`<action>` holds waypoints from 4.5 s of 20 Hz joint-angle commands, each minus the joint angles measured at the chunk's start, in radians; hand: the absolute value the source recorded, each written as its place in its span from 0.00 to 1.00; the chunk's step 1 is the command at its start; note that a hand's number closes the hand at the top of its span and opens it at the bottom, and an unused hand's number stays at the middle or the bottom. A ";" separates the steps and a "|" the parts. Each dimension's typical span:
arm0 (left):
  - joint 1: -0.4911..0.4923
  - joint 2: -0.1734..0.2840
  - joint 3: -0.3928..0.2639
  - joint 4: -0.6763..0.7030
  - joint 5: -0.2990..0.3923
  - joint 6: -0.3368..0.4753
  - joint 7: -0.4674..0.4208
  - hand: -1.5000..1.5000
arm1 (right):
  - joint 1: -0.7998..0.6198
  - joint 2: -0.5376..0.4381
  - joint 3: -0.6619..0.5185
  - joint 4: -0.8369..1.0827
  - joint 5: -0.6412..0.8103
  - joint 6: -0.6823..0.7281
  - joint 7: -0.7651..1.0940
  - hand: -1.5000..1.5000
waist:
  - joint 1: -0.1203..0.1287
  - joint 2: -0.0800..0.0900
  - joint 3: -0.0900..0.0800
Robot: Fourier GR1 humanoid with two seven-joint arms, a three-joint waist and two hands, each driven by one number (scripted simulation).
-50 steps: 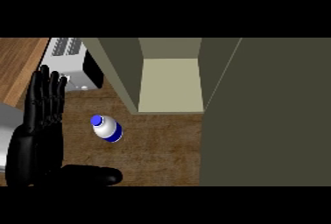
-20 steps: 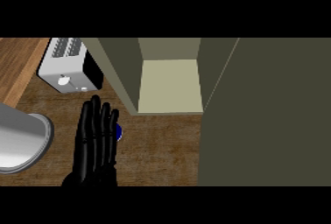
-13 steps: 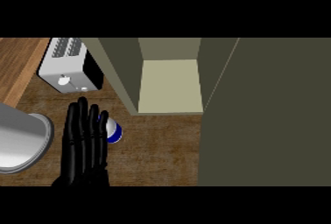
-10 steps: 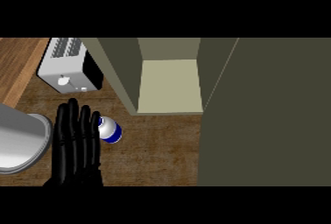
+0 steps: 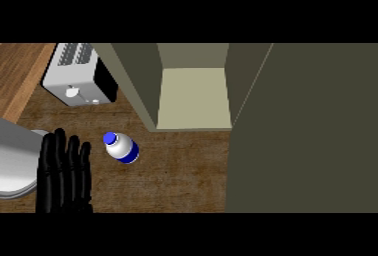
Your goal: Pick up the bottled water, place it into the cabinet and close the cabinet
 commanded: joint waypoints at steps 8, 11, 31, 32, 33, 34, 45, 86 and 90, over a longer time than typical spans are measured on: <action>0.064 0.142 0.136 0.162 0.330 0.073 -0.236 0.00 | 0.127 -0.001 -0.021 -0.179 -0.180 0.050 0.016 0.00 | -0.010 0.005 -0.003; 0.032 0.164 0.190 0.185 0.398 0.034 -0.259 0.00 | 0.161 -0.001 -0.022 -0.229 -0.208 0.055 0.023 0.00 | -0.018 0.003 -0.003; 0.046 0.119 0.517 0.730 0.924 -0.245 -0.861 0.00 | 0.250 -0.026 -0.080 -0.183 -0.277 0.129 -0.094 0.00 | -0.011 0.004 -0.002; 0.042 0.040 0.479 0.809 0.905 -0.219 -0.922 0.00 | 0.227 -0.031 -0.103 -0.143 -0.272 0.137 -0.129 0.00 | -0.013 0.006 -0.002; -0.015 0.065 0.544 0.845 0.941 -0.247 -0.912 0.00 | 0.255 -0.010 -0.049 -0.188 -0.255 0.119 -0.091 0.00 | -0.018 0.007 -0.003; 0.006 0.045 0.519 0.869 0.922 -0.252 -0.959 0.00 | 0.234 -0.026 -0.083 -0.176 -0.278 0.108 -0.084 0.00 | -0.009 0.007 -0.002; -0.053 0.001 0.699 1.226 1.046 -0.432 -1.263 0.00 | 0.304 -0.033 -0.064 -0.192 -0.272 0.146 -0.147 0.00 | -0.008 0.007 -0.003; -0.266 0.156 0.723 1.581 1.140 -1.161 -1.537 1.00 | 0.428 -0.108 -0.184 -0.094 -0.311 0.206 -0.347 0.00 | 0.020 0.001 0.002; -0.286 0.088 0.684 1.505 1.115 -1.075 -1.498 1.00 | 0.495 -0.090 -0.161 -0.147 -0.318 0.214 -0.342 0.00 | 0.008 0.001 0.001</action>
